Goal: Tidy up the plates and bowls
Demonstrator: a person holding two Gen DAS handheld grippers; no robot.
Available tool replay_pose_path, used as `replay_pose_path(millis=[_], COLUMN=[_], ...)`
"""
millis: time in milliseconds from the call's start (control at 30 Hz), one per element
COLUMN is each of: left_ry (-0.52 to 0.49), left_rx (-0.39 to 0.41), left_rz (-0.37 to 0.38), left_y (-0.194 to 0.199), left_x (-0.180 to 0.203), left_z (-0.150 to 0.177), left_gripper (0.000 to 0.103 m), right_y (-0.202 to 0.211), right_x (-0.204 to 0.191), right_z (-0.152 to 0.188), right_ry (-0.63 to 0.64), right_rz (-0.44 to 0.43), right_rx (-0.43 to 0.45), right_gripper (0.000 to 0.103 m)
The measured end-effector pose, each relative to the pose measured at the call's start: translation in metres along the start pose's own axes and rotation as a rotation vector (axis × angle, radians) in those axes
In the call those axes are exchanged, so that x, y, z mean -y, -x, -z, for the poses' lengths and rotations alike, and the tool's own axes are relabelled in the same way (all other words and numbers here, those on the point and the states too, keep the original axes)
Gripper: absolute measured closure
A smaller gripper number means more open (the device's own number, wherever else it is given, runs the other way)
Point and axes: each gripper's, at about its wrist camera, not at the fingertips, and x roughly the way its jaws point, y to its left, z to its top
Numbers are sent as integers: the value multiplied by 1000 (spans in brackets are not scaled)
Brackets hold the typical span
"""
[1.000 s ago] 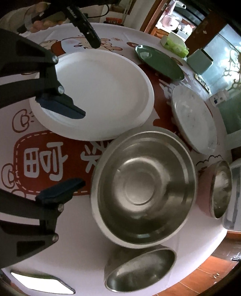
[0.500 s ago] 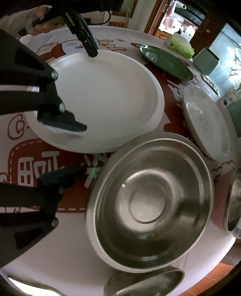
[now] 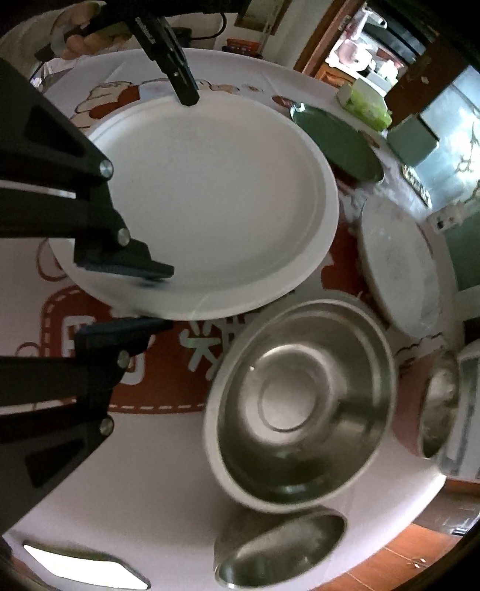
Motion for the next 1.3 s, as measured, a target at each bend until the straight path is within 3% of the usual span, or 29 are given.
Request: replay_pose_path(millis=[267, 633, 1300], left_ry=[11, 29, 9], left_rx=[-2, -57, -75], left_rz=[-10, -22, -78], left_y=[28, 13, 7], left_x=[-8, -26, -28], left_z=[49, 99, 112], left_gripper=[86, 85, 84], right_y=[12, -8, -20], right_x=[-24, -31, -41], right_z=[42, 84, 95], right_ry=[79, 102, 138], right_rz=[8, 39, 50], right_rx=[-14, -77, -101], right_gripper=[82, 82, 78])
